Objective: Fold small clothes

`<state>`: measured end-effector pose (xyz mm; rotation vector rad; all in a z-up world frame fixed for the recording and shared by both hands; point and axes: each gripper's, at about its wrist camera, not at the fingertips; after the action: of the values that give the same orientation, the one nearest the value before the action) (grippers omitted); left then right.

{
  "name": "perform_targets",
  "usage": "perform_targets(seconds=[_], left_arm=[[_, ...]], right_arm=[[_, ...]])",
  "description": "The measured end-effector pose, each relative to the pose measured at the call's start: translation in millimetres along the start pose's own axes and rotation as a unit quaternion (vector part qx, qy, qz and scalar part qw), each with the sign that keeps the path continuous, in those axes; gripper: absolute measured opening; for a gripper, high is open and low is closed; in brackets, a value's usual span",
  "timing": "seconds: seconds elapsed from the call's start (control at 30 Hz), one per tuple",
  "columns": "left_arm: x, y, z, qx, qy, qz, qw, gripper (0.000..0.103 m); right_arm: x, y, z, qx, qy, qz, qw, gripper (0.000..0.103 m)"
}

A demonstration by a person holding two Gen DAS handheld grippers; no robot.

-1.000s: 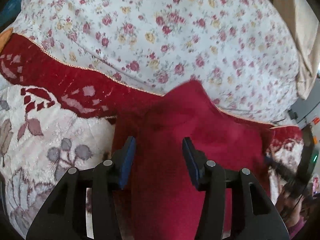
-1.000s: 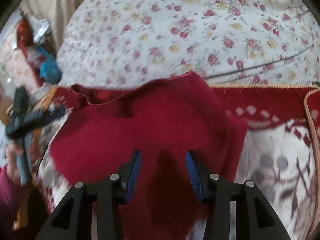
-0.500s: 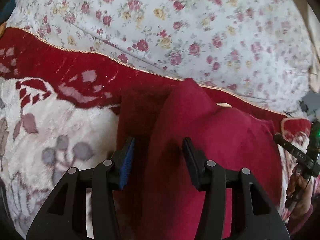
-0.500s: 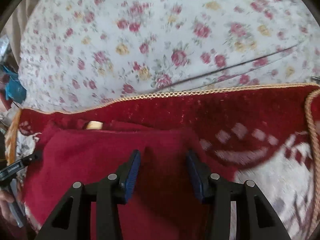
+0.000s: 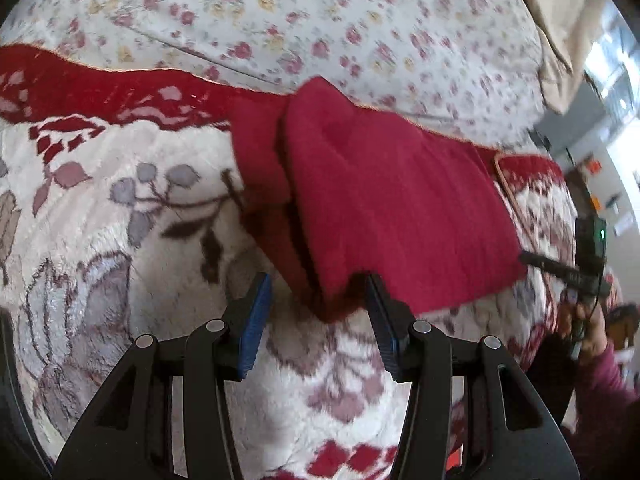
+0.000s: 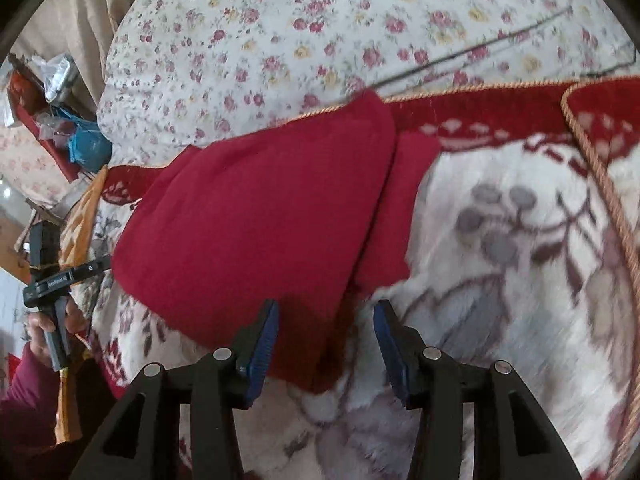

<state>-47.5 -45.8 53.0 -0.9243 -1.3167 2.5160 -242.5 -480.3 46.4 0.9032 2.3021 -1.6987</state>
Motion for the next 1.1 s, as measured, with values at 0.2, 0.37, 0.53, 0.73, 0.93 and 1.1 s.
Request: perform_targets(seconds=[0.2,0.37,0.53,0.73,0.93,1.1], left_arm=[[4,10,5,0.015,0.021,-0.008,0.9996,0.048],[-2,20,-1,0.044,0.004,-0.012,0.9990,0.040],[-3,9,0,0.028,0.014,-0.008,0.9995,0.012],[5,-12,-5,-0.011,0.025,0.013,0.9995,0.009],[17,-1,-12,-0.021,0.001,0.004,0.9998,0.008],[8,-23,4,-0.021,0.008,0.026,0.9994,0.009]], right_arm=[[3,3,1,-0.004,0.014,0.000,1.000,0.048],[0,17,-1,-0.021,0.013,-0.004,1.000,0.048],[-2,20,-4,-0.016,0.002,0.008,1.000,0.020],[-6,-19,-8,-0.005,-0.027,0.050,0.998,0.007],[5,-3,3,0.027,-0.023,0.017,0.999,0.007],[-1,-28,0,0.037,-0.015,0.050,0.998,0.007]])
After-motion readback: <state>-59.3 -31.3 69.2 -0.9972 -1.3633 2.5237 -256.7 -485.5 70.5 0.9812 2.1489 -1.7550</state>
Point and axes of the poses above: each gripper's, at about its wrist camera, not at the fingertips, and y roughly the way its jaws point, z to its right, x to its underside, and after that the axes turned 3 degrees about x, right-handed
